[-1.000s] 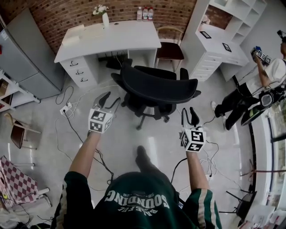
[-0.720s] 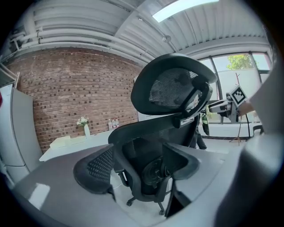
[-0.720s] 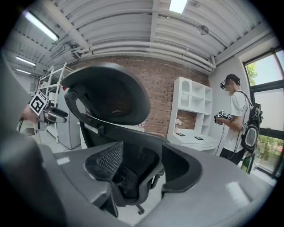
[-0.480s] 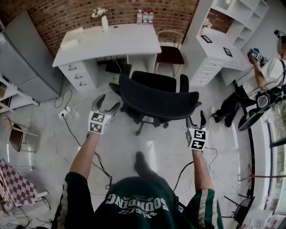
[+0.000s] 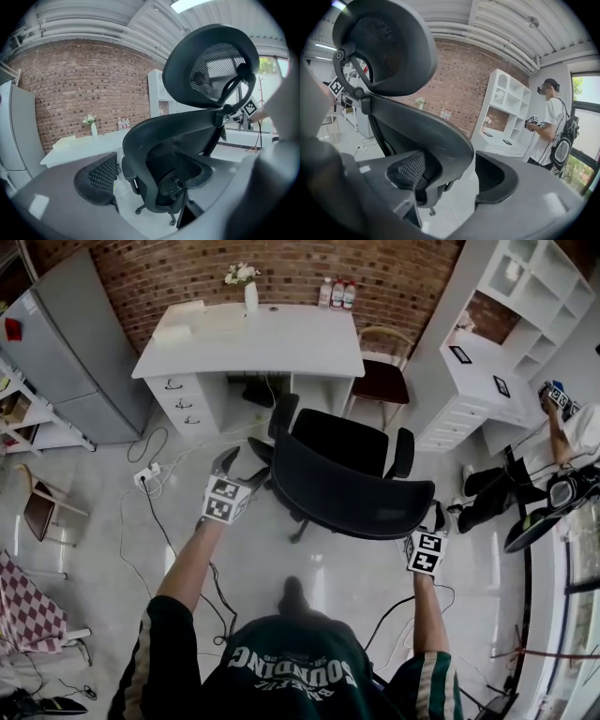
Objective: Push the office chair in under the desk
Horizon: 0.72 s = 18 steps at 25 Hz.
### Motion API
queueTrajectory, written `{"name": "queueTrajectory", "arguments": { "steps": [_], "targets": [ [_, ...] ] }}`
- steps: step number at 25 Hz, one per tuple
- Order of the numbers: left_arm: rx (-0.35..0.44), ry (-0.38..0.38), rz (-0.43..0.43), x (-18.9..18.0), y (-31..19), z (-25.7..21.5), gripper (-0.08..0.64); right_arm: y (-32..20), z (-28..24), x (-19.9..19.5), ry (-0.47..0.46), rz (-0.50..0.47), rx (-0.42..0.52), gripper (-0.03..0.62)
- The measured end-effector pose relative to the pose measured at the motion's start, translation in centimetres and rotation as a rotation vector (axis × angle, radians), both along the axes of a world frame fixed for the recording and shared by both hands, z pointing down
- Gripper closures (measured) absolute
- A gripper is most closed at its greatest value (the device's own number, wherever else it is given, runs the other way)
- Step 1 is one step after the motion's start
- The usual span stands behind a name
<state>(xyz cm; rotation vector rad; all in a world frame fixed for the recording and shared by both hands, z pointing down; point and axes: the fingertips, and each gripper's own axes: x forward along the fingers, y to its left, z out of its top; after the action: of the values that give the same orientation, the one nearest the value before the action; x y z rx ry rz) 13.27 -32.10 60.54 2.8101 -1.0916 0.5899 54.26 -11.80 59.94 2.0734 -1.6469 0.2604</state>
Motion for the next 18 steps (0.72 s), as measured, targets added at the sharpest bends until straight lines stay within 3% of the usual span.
{"name": "queueTrajectory", "arguments": {
  "steps": [10,18],
  "targets": [
    [0.002,-0.014,-0.026,2.2,-3.4,0.1,0.179,-2.3,0.6,0.9,-0.021,-0.156,0.029,0.279],
    [0.043,-0.035,-0.005,2.4,-4.1,-0.6,0.226,-2.8,0.3,0.5,-0.065,-0.178,0.040,0.291]
  ]
}}
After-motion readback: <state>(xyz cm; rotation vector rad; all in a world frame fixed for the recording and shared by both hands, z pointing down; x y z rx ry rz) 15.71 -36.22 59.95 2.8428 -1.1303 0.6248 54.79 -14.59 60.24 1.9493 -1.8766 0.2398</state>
